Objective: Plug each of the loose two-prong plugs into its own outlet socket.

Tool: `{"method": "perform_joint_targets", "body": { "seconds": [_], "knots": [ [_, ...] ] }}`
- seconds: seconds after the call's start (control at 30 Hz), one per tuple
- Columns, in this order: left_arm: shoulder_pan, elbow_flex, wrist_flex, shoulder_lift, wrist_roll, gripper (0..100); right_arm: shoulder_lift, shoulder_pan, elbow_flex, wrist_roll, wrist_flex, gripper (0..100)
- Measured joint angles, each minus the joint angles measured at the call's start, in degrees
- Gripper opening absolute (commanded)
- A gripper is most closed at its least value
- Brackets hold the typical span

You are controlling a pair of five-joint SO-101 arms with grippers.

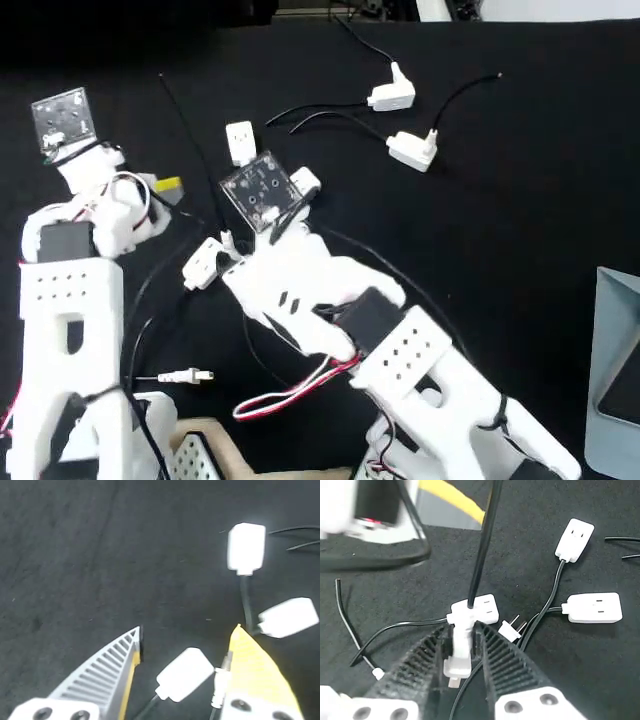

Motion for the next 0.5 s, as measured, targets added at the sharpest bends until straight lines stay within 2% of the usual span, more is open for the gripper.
{"method": "perform_joint_targets", "body": {
  "seconds": [0.2, 0.5],
  "knots": [
    [4.57, -0.09, 3.78, -9.85, 0.26, 28, -0.53, -0.26, 2.64, 0.00, -5.80, 1.1],
    [12.04, -0.53, 9.32, -14.07, -1.14, 28, -0.53, -2.46, 2.64, 0.00, -6.24, 1.1]
  ]
}}
